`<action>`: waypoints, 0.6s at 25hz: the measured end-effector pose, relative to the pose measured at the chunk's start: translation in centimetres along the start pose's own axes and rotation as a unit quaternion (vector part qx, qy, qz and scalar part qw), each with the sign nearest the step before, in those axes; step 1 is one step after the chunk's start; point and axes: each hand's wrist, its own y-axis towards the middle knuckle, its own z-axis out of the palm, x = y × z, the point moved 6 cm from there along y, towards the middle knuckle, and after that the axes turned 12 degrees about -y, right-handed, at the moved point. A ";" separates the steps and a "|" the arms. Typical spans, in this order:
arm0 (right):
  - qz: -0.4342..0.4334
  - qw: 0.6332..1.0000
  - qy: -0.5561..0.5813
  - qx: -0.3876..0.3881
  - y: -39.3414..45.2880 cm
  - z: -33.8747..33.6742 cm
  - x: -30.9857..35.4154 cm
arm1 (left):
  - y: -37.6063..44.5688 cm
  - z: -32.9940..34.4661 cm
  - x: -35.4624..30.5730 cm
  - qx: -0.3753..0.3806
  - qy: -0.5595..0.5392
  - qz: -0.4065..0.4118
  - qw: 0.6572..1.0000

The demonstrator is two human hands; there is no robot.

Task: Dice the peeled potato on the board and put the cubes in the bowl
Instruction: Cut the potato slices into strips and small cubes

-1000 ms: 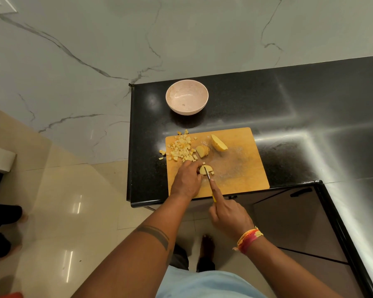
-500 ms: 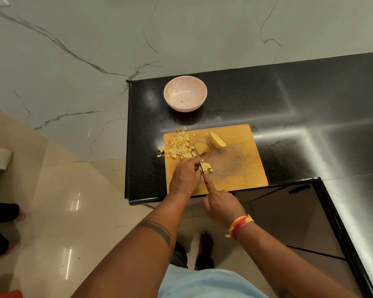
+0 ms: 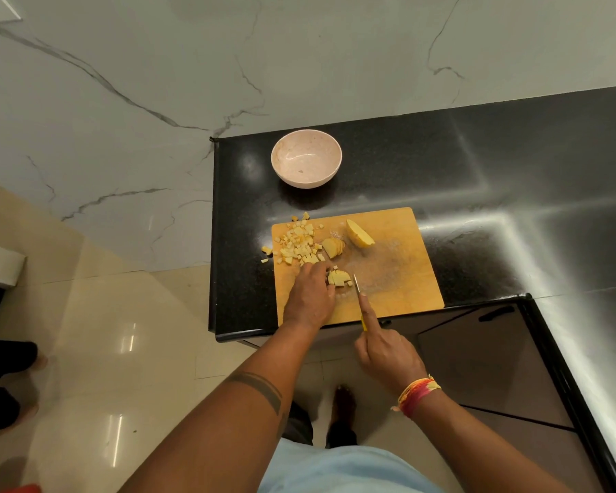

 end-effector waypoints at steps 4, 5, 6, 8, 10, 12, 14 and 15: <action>0.024 0.999 0.029 0.020 1.0 1.0 0.1 | 0.0 0.4 0.2 0.000 0.000 -0.012 1.000; 0.021 0.999 0.033 0.024 1.2 1.2 0.5 | 0.2 0.5 0.2 -0.002 0.002 -0.015 1.000; 0.013 0.999 0.031 0.024 1.4 1.2 0.9 | 0.4 0.4 0.1 -0.005 0.010 -0.015 1.000; 0.003 0.999 0.028 0.020 2.1 1.2 1.9 | 0.5 -0.2 0.1 -0.020 0.030 -0.016 0.999; -0.007 1.000 0.026 0.014 2.7 0.9 3.1 | 0.7 -1.2 0.7 -0.042 0.031 -0.027 0.998; -0.024 0.999 0.024 0.008 3.1 0.6 4.2 | 0.7 -2.1 1.2 -0.051 0.034 -0.039 0.997; -0.043 0.999 0.024 -0.001 3.2 0.3 5.1 | 0.7 -3.0 1.5 -0.058 0.036 -0.043 0.997; -0.050 0.998 0.024 -0.006 3.3 0.1 5.4 | 0.6 -3.3 1.6 -0.062 0.034 -0.043 0.997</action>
